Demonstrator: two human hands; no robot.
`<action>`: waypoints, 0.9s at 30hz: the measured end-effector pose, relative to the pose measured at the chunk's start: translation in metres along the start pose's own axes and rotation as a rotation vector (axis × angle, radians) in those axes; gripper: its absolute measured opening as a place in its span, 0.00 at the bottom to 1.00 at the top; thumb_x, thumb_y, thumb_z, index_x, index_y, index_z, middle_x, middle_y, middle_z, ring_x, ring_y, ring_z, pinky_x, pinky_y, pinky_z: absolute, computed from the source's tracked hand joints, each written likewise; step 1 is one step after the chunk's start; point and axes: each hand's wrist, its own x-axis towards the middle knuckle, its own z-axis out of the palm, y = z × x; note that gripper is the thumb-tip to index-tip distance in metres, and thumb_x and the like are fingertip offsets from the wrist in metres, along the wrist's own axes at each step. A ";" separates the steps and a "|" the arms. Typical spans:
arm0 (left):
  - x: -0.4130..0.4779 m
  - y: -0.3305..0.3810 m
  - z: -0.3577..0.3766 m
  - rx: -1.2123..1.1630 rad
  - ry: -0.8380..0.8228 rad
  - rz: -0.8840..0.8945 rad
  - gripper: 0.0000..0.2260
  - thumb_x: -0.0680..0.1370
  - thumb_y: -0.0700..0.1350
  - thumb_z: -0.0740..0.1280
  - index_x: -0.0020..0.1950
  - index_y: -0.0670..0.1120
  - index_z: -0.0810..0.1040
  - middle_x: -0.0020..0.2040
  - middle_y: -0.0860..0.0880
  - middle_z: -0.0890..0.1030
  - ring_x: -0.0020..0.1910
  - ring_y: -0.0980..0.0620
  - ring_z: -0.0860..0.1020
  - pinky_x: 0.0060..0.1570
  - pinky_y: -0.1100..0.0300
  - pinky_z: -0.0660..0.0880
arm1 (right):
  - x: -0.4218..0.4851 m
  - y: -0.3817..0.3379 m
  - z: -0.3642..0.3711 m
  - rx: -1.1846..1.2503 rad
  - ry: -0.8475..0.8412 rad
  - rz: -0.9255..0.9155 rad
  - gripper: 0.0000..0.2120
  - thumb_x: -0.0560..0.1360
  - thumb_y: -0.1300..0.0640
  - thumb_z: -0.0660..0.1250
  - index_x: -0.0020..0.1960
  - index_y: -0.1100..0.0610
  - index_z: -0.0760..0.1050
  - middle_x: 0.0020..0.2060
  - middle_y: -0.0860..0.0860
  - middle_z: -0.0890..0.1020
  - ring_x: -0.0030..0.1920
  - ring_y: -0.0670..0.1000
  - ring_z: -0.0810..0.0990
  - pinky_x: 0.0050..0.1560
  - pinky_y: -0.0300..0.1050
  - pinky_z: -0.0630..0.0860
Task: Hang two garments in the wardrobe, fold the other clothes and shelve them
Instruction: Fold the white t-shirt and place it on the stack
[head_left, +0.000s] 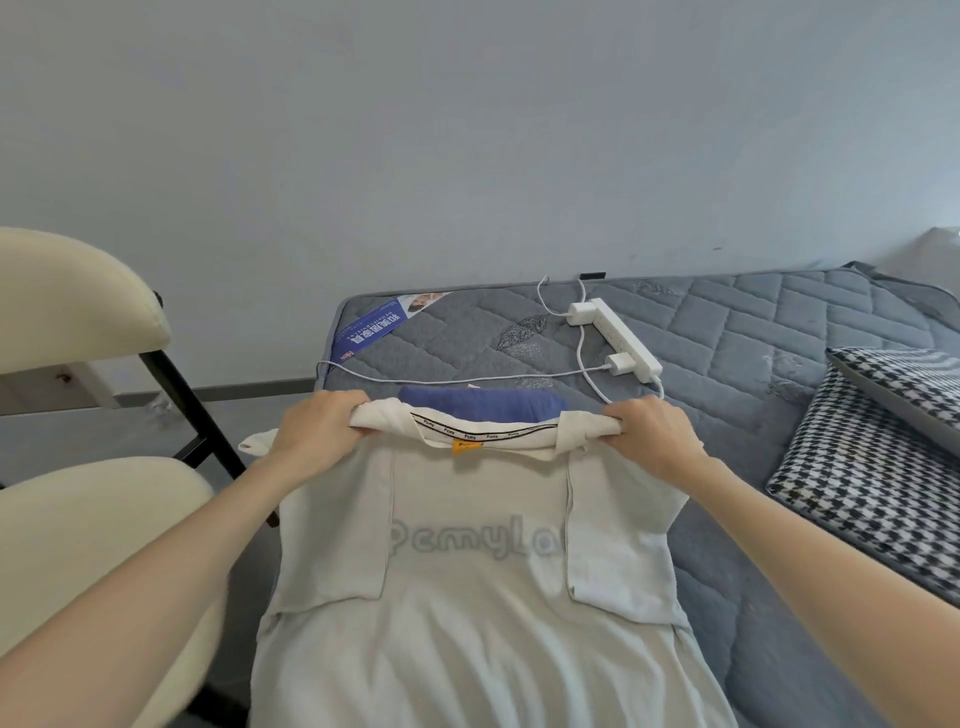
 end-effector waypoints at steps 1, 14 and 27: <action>-0.002 0.004 -0.007 0.010 0.014 0.003 0.04 0.75 0.48 0.67 0.44 0.49 0.78 0.40 0.48 0.80 0.43 0.43 0.77 0.35 0.56 0.66 | -0.003 -0.001 -0.007 -0.015 0.027 0.015 0.06 0.75 0.52 0.66 0.39 0.47 0.76 0.36 0.49 0.78 0.44 0.57 0.79 0.35 0.46 0.66; 0.043 0.051 -0.080 0.032 0.191 0.013 0.07 0.75 0.48 0.66 0.40 0.47 0.74 0.39 0.46 0.79 0.41 0.41 0.76 0.35 0.56 0.66 | 0.017 -0.002 -0.088 -0.022 0.355 0.121 0.09 0.76 0.48 0.63 0.40 0.50 0.76 0.36 0.48 0.78 0.40 0.55 0.77 0.34 0.45 0.62; 0.067 0.080 -0.079 0.017 0.329 0.103 0.08 0.78 0.46 0.63 0.43 0.43 0.73 0.41 0.44 0.79 0.40 0.40 0.75 0.33 0.55 0.62 | 0.028 0.015 -0.103 -0.083 0.523 0.192 0.05 0.73 0.60 0.65 0.40 0.57 0.78 0.38 0.54 0.80 0.41 0.58 0.76 0.42 0.46 0.56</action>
